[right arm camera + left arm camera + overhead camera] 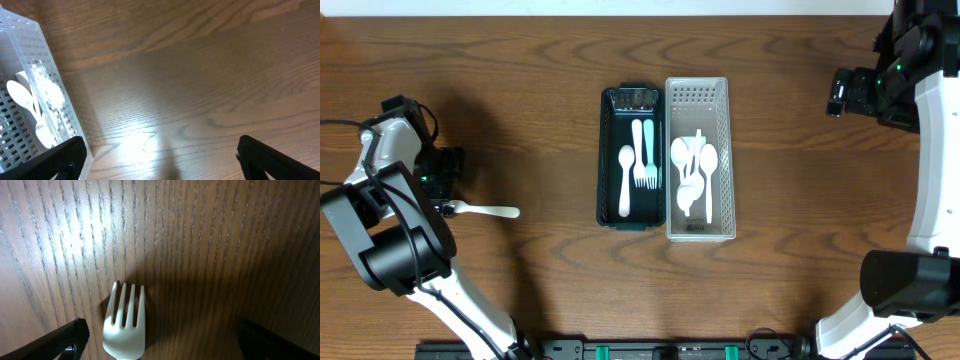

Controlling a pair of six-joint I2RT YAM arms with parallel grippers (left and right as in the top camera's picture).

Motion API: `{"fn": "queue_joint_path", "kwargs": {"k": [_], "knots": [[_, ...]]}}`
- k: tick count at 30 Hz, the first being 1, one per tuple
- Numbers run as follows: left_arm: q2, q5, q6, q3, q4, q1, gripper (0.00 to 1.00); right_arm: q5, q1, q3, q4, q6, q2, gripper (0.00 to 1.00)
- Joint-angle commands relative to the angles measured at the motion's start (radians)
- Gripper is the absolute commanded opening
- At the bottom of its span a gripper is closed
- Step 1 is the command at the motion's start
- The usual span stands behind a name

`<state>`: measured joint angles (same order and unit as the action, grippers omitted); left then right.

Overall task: Pack container
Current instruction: 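Grasp the last white fork lying sideways with the left gripper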

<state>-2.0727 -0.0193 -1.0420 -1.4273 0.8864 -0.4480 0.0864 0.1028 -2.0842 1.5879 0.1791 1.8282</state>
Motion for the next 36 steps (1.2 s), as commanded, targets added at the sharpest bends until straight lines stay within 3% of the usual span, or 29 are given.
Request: {"fn": "queue_joint_path", "kwargs": {"k": [1,26,36], "knots": [[-0.049,0.012,0.013,0.003,0.000,0.000,0.99,0.011,0.010,0.003,-0.001,0.015,0.005,0.99],[-0.060,0.013,0.021,0.185,-0.060,0.000,1.00,0.011,0.010,0.003,0.001,0.014,0.005,0.99],[-0.060,0.013,0.016,0.227,-0.062,0.000,0.95,0.015,0.010,0.003,0.002,0.014,0.005,0.99]]}}
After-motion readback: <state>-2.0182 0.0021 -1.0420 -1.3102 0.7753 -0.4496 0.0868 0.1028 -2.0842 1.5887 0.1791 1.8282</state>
